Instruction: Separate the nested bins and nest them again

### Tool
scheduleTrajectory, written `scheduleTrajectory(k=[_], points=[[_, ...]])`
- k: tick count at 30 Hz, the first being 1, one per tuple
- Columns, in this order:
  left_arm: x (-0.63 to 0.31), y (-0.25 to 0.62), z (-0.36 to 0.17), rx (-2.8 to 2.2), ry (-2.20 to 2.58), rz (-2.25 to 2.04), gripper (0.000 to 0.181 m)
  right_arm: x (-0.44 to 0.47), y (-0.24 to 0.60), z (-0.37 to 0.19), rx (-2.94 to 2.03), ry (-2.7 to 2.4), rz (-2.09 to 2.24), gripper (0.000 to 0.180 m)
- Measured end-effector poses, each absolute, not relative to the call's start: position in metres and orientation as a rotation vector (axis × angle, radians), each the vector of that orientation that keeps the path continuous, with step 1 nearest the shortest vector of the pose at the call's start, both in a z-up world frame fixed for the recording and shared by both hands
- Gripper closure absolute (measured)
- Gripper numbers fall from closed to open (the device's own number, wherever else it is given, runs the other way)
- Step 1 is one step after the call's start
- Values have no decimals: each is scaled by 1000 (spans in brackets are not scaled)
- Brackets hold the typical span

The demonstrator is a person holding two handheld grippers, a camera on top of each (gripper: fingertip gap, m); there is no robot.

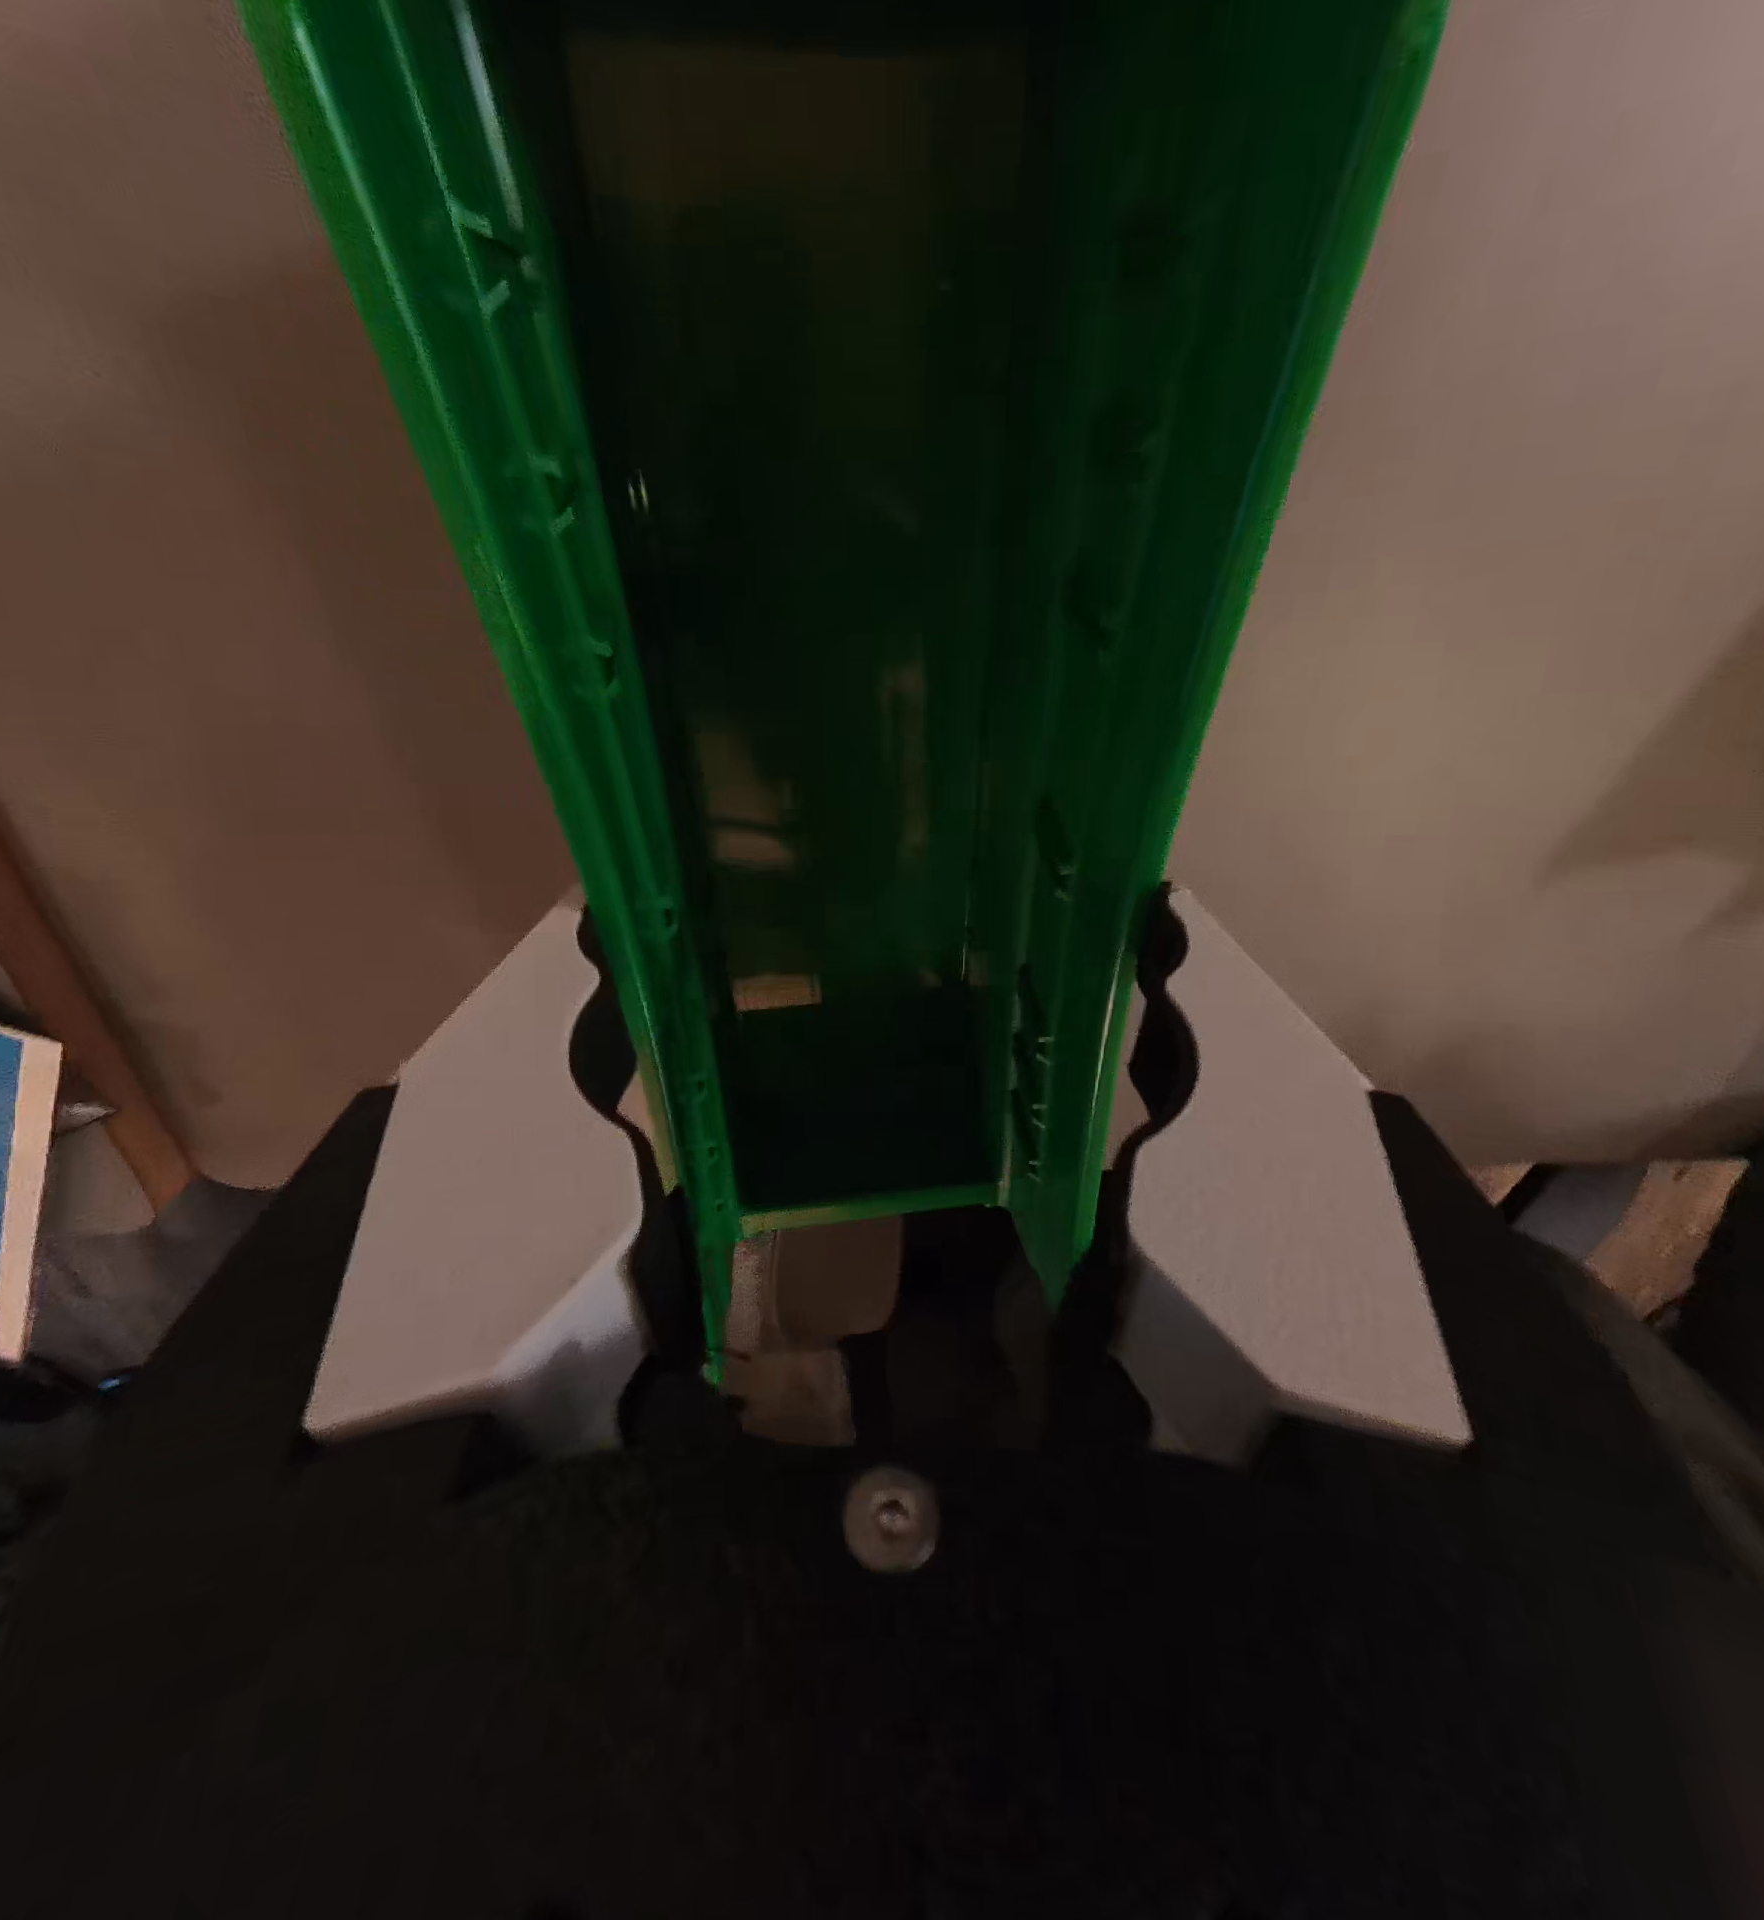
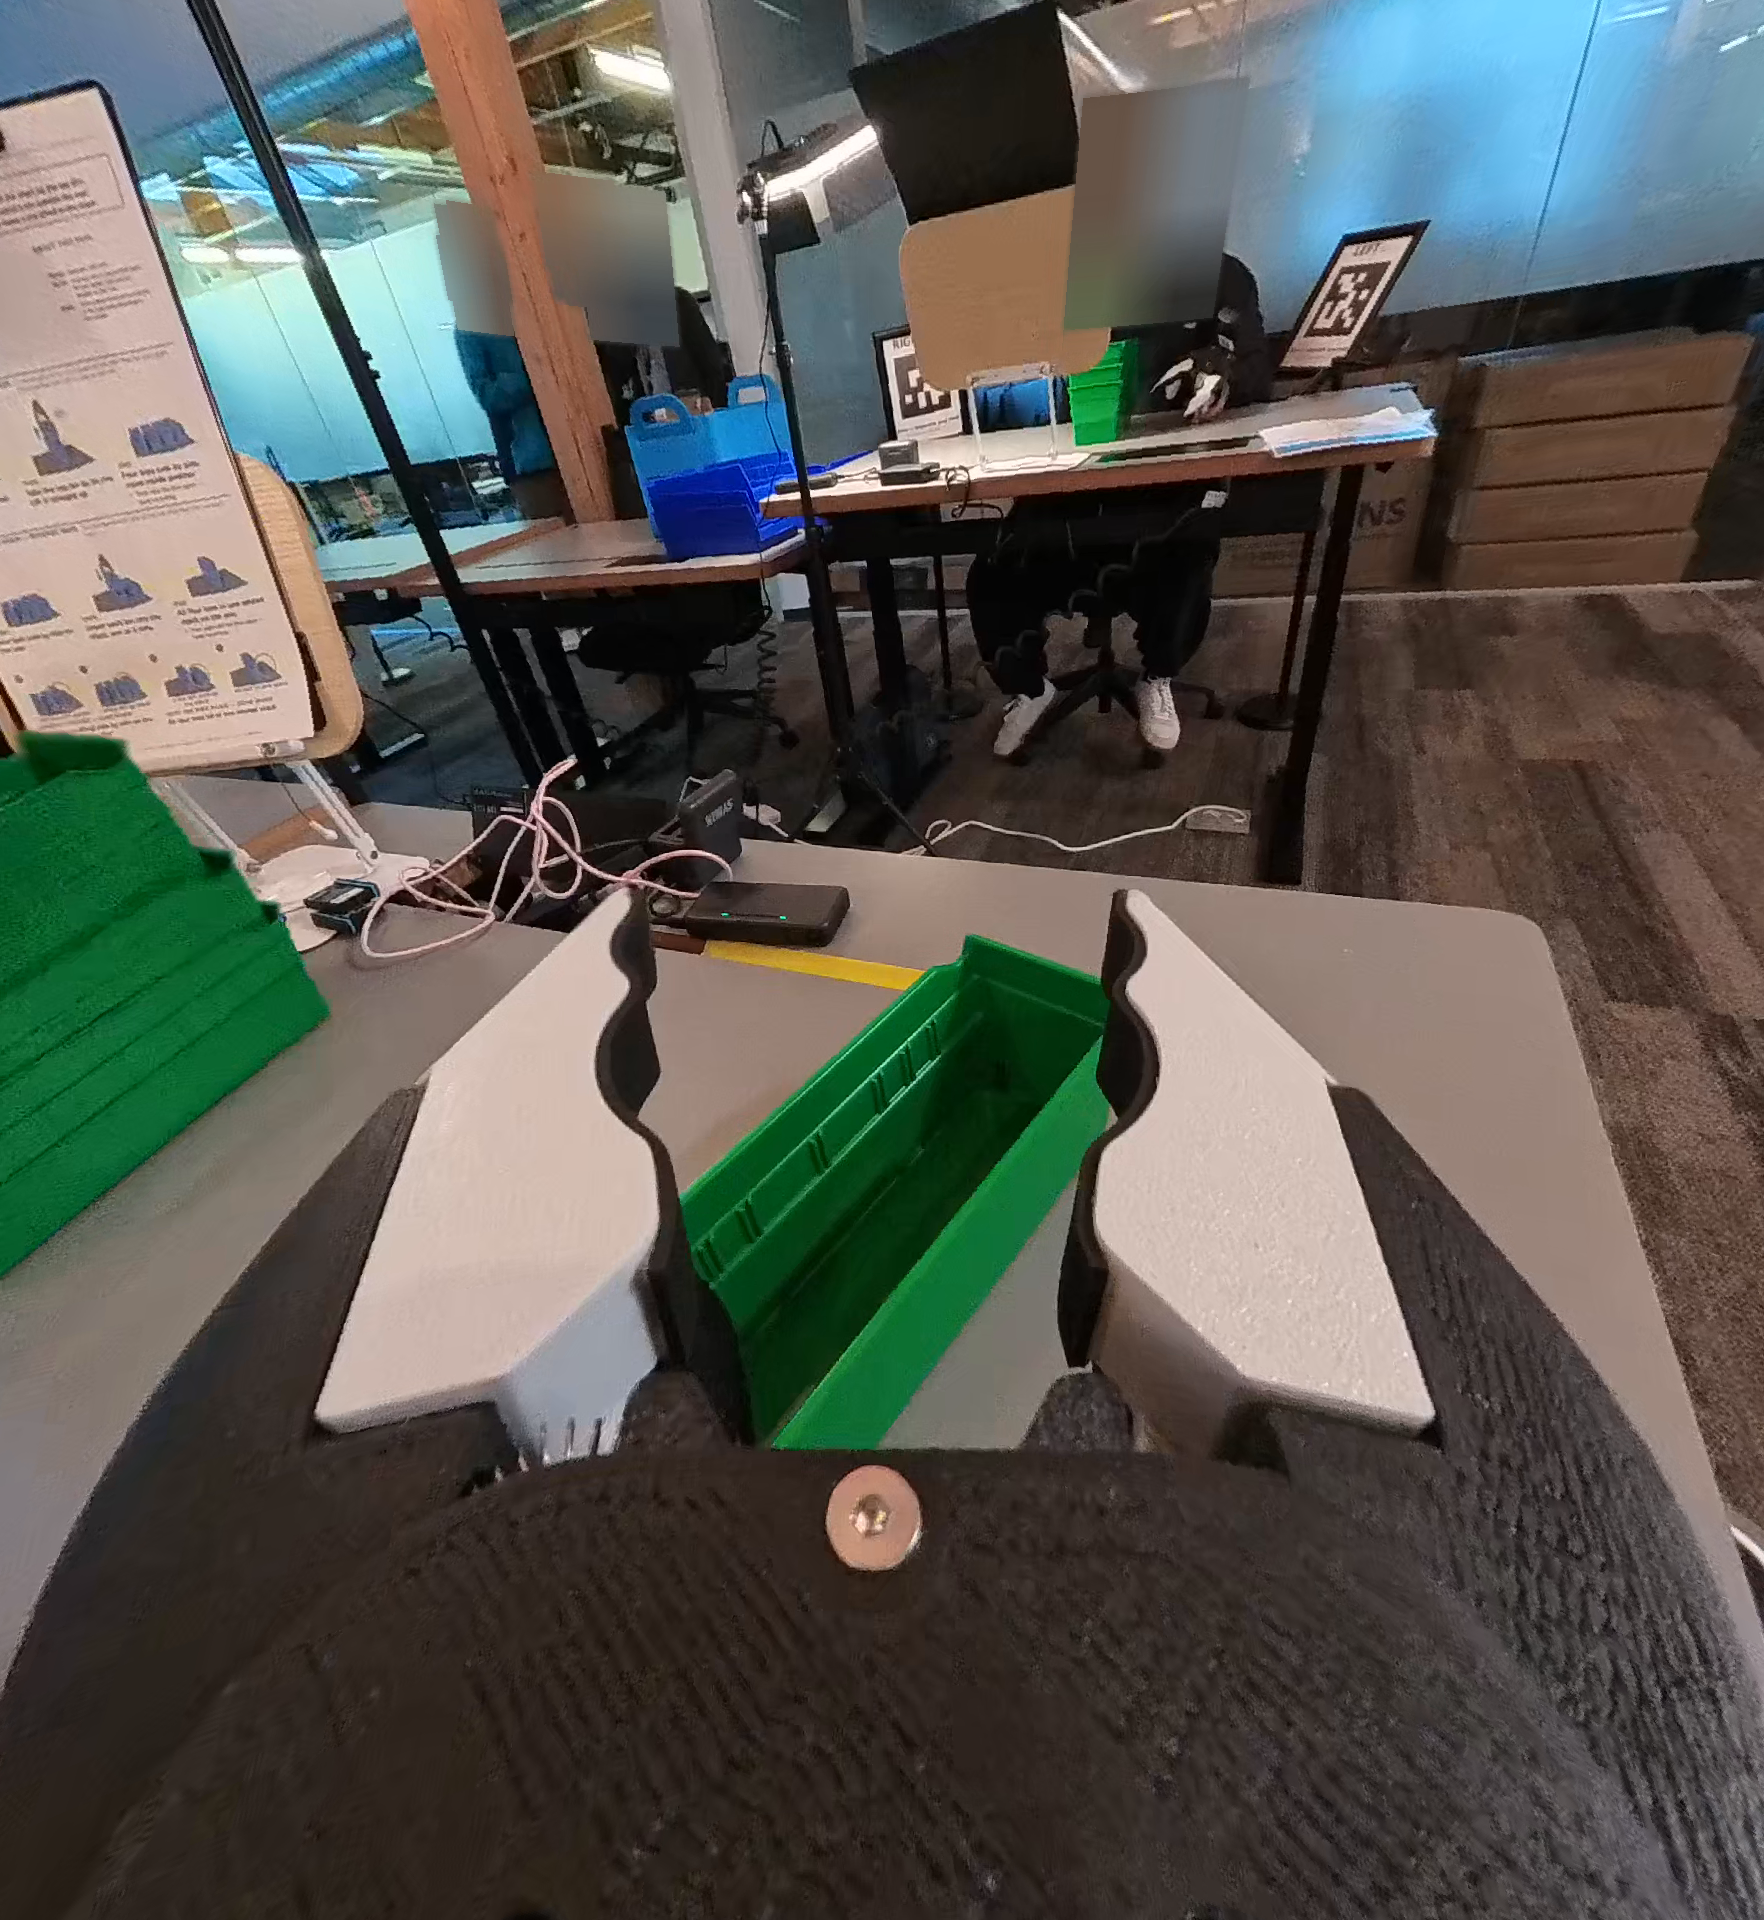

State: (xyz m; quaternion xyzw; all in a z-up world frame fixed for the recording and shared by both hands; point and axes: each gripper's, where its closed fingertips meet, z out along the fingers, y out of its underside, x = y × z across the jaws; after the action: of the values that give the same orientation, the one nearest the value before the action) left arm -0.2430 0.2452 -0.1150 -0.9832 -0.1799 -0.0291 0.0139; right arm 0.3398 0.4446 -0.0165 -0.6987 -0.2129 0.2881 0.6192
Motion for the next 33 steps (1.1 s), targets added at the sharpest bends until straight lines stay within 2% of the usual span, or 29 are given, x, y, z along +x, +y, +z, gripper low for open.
scheduleTrajectory(k=[7,10,13,17,21,26,29,33], points=[[-240,260,-55,-2982,-577,-8,83,343,450,-18,-1614,-470,668,94],[-186,299,-22,-2901,-413,-153,83,347,453,-18,-1613,-449,665,94],[-107,347,-18,-2878,-171,-305,81,349,454,-21,-1623,-442,668,94],[-10,404,-58,-2909,35,-434,81,350,451,-21,-1623,-447,671,94],[63,442,-131,-3027,112,-466,82,355,444,-14,-1594,-441,674,94],[106,462,-210,-3164,144,-218,79,359,437,-8,-1565,-446,702,94],[113,469,-234,-3185,172,-109,79,361,436,-6,-1550,-440,725,95],[119,479,-237,-3130,74,-242,68,362,439,-6,-1551,-429,749,94]])
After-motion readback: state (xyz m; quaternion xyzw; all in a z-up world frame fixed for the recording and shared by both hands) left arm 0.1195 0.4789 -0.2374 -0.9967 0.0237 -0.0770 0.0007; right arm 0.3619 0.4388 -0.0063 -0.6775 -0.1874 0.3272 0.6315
